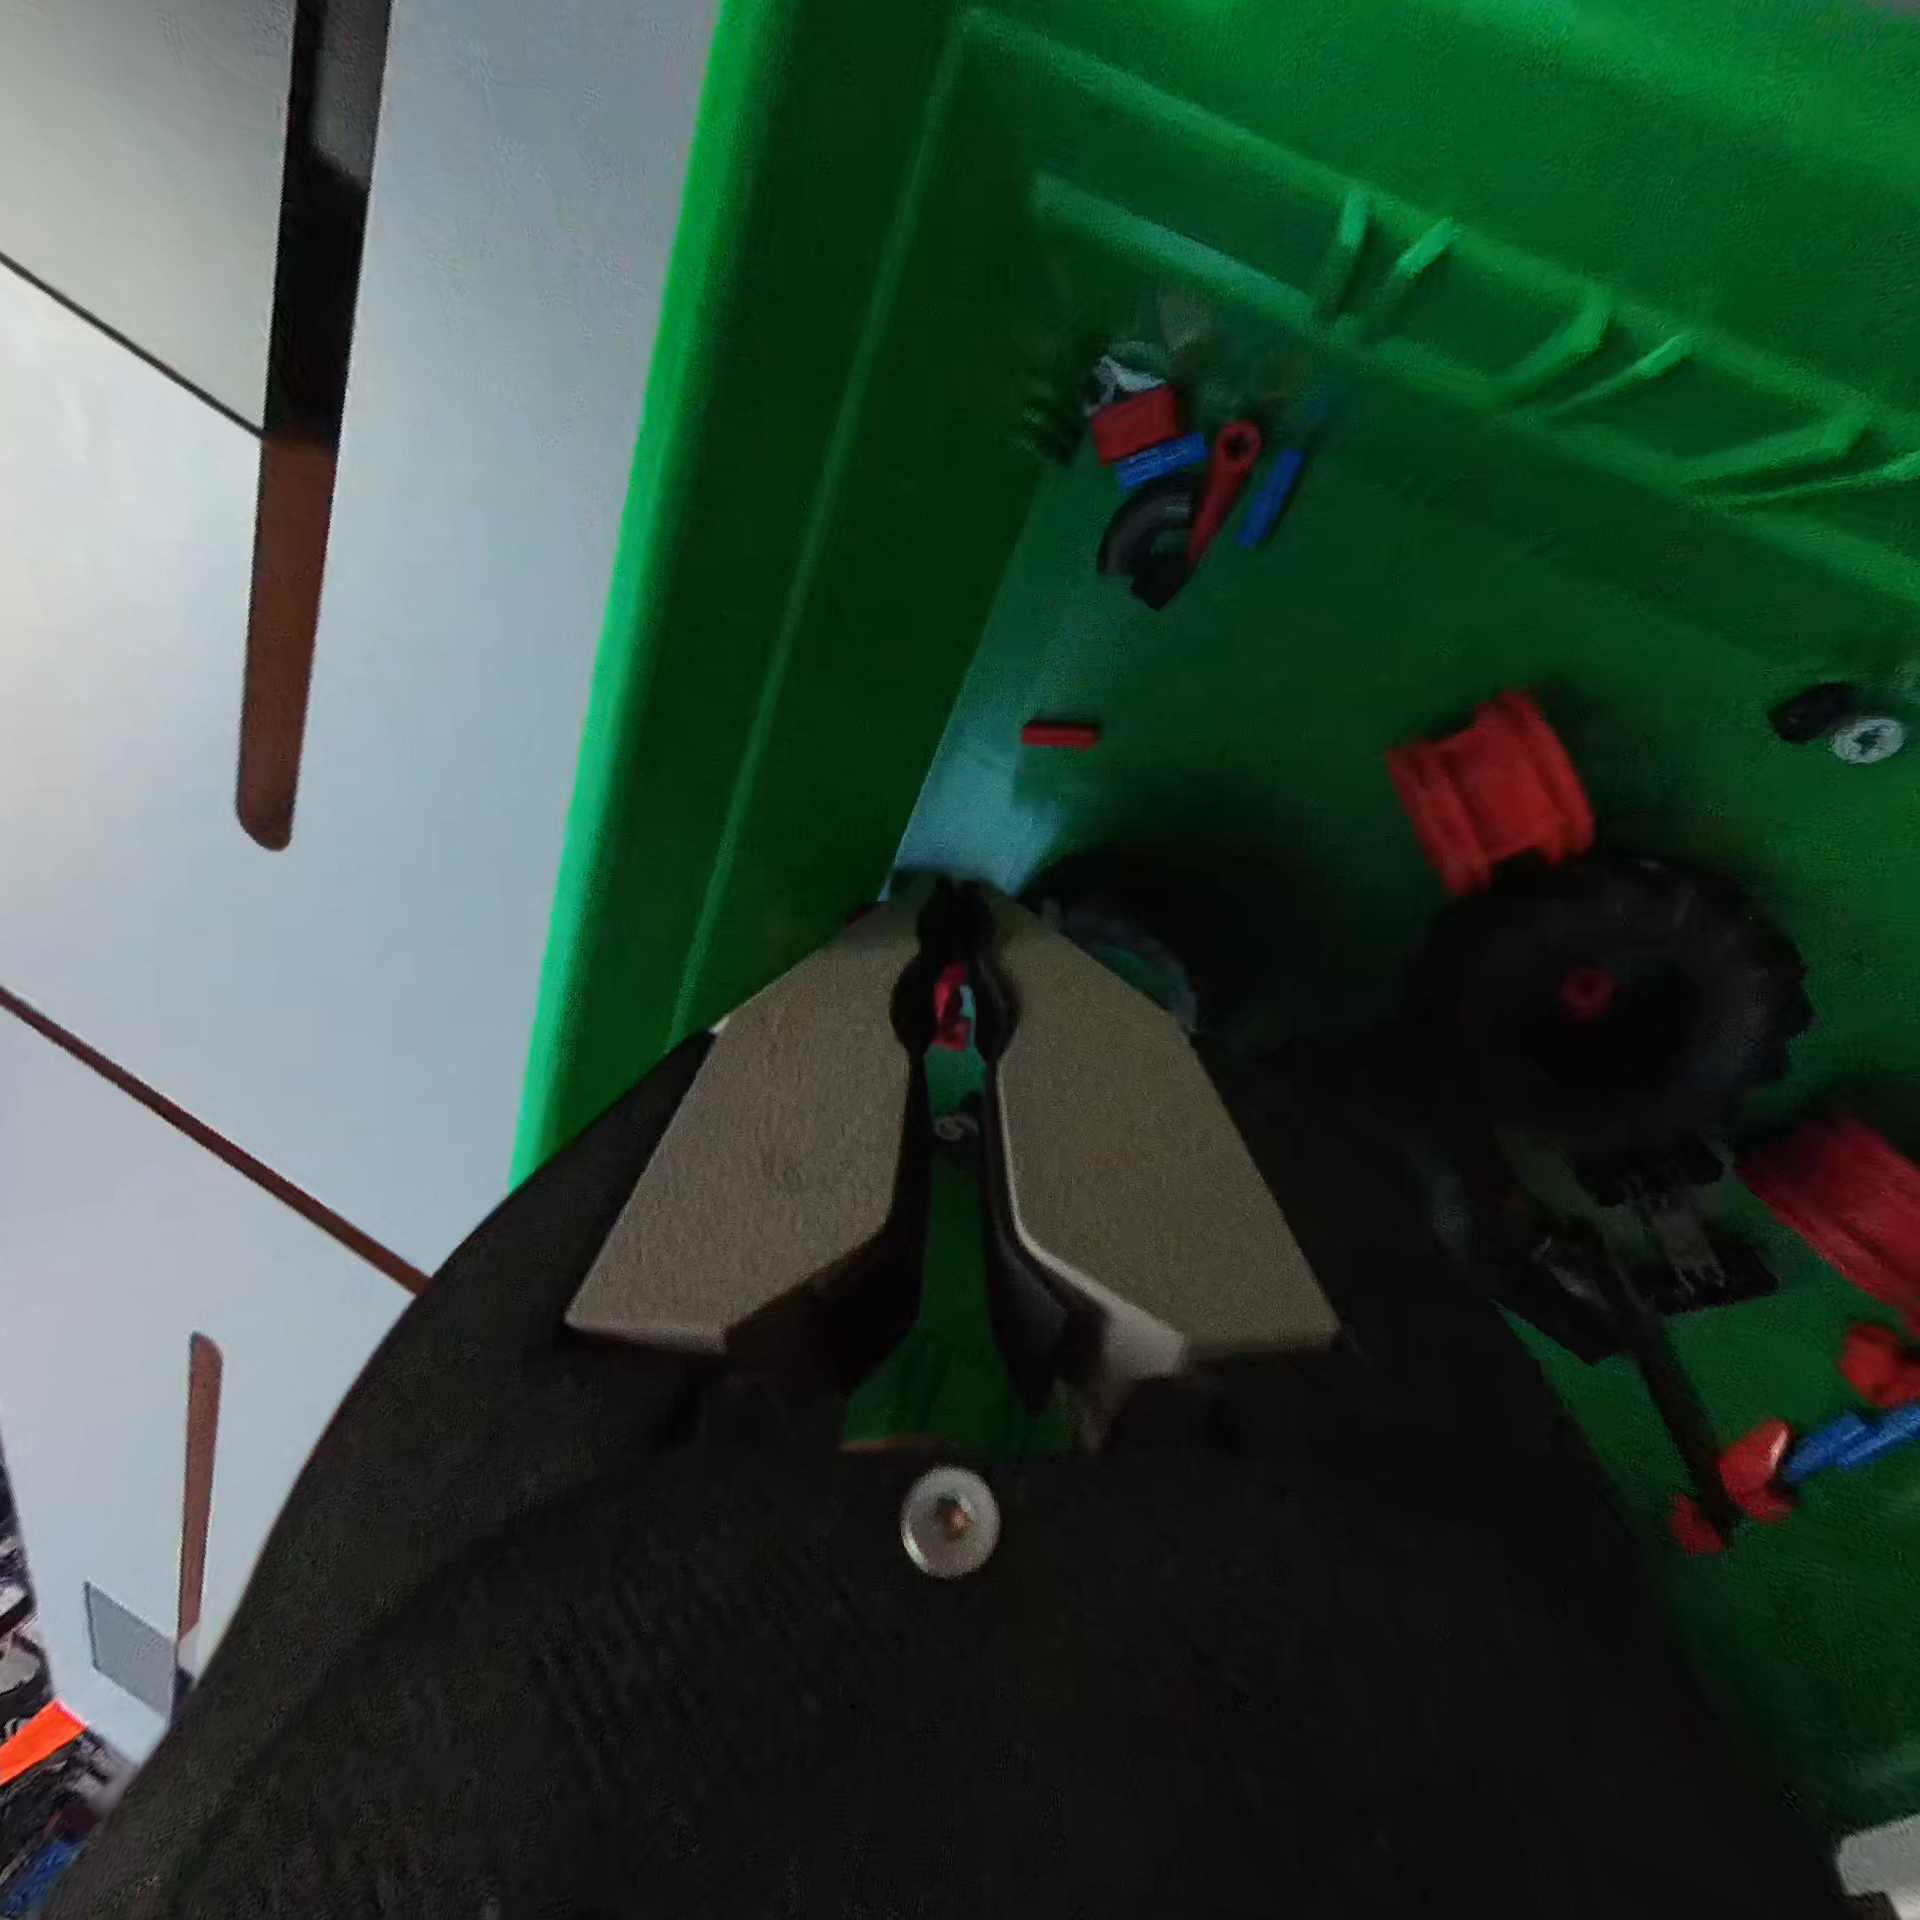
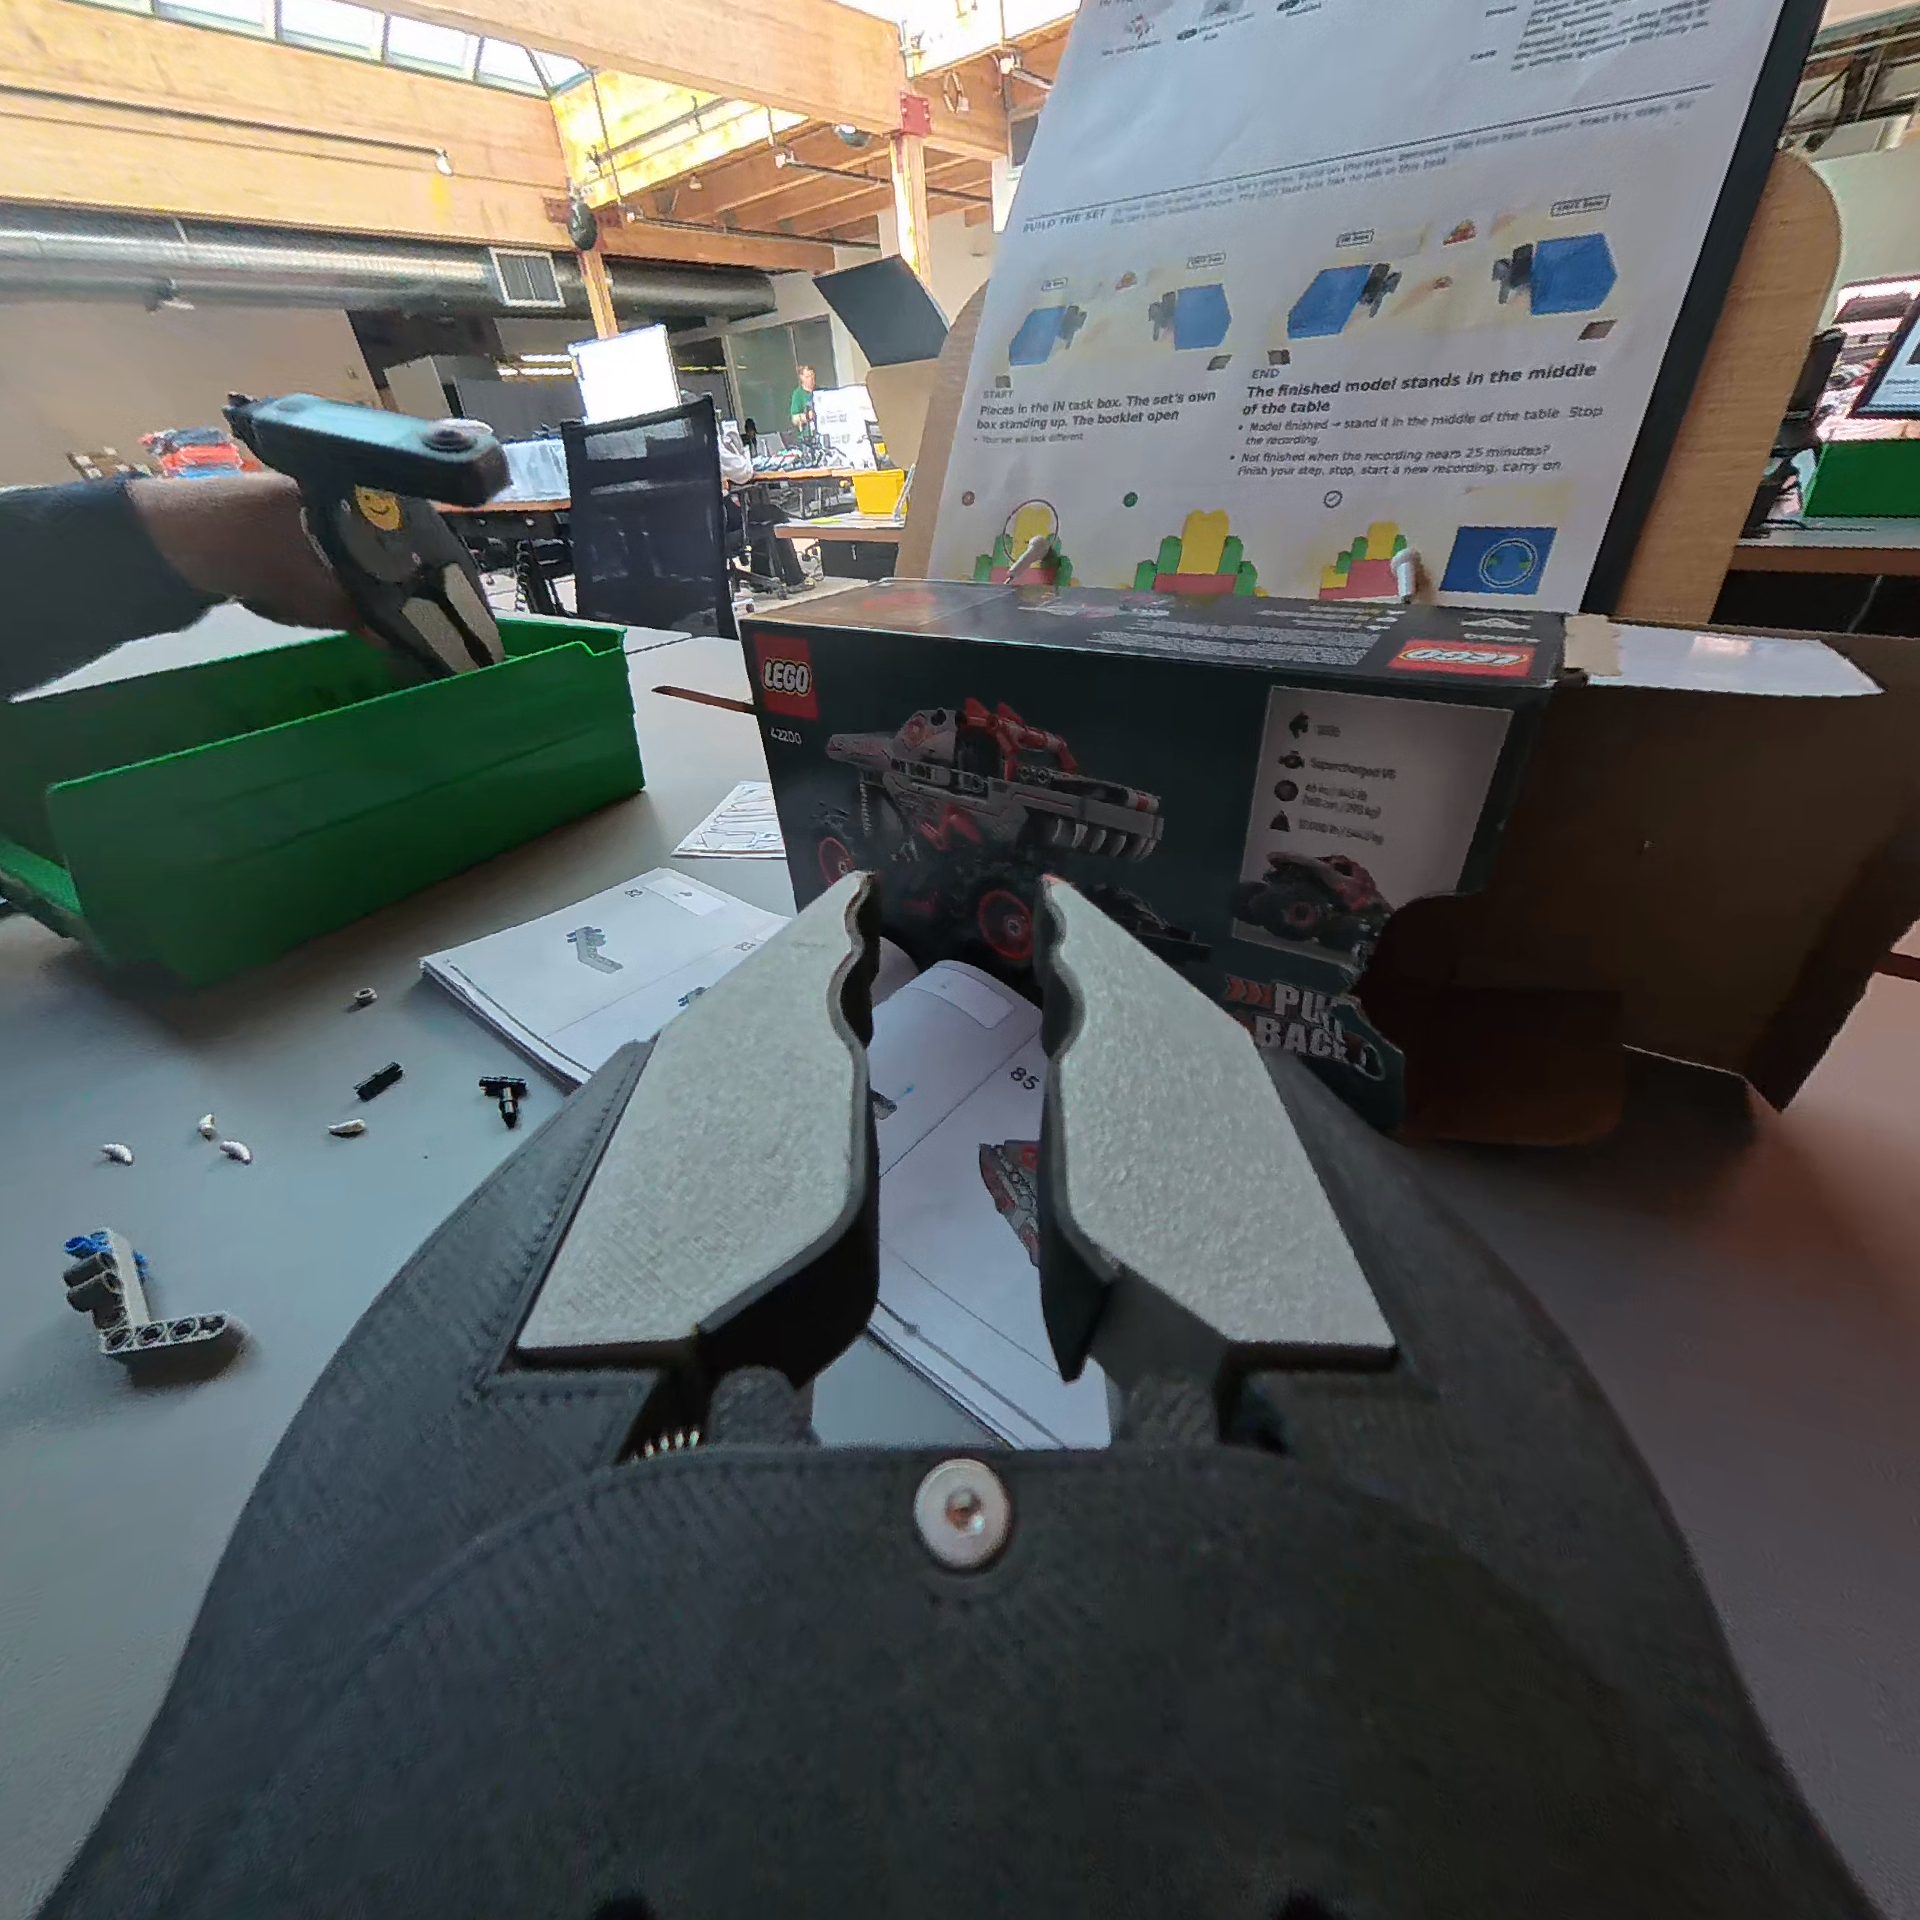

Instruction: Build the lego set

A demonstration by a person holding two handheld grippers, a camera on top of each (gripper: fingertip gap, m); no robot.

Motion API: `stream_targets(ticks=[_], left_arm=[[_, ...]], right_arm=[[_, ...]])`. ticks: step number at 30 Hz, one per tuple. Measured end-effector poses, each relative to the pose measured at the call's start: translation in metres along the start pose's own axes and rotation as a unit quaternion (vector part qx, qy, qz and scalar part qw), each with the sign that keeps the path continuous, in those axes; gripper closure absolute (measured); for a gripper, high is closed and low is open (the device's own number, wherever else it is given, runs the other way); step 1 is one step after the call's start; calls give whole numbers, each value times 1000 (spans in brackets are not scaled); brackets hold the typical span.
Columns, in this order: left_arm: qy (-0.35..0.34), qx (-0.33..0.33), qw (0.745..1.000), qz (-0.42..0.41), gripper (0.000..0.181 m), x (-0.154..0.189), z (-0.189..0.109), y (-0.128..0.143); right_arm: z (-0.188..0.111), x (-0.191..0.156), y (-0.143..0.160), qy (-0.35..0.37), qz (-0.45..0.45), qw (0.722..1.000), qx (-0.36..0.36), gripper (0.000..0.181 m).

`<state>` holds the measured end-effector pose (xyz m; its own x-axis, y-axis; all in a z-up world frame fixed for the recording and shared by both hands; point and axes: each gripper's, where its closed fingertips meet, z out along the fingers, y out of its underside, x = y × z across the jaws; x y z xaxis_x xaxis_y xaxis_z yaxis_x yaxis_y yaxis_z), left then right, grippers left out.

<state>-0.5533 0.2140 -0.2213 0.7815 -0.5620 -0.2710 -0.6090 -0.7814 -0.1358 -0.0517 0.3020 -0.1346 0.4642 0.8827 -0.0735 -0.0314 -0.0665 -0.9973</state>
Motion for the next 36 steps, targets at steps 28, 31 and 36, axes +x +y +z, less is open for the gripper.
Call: stream_targets(ticks=[28,31,36], left_arm=[[63,44,997,-23,181,49,-47,15],[-21,102,994,-16,181,27,-63,10],[42,130,990,28,169,66,-60,11]], right_arm=[[-6,-6,-9,-5,-8,1000,16,156],[-6,-7,-9,-5,-8,1000,16,156],[-6,-4,-7,-1,-5,1000,12,156]])
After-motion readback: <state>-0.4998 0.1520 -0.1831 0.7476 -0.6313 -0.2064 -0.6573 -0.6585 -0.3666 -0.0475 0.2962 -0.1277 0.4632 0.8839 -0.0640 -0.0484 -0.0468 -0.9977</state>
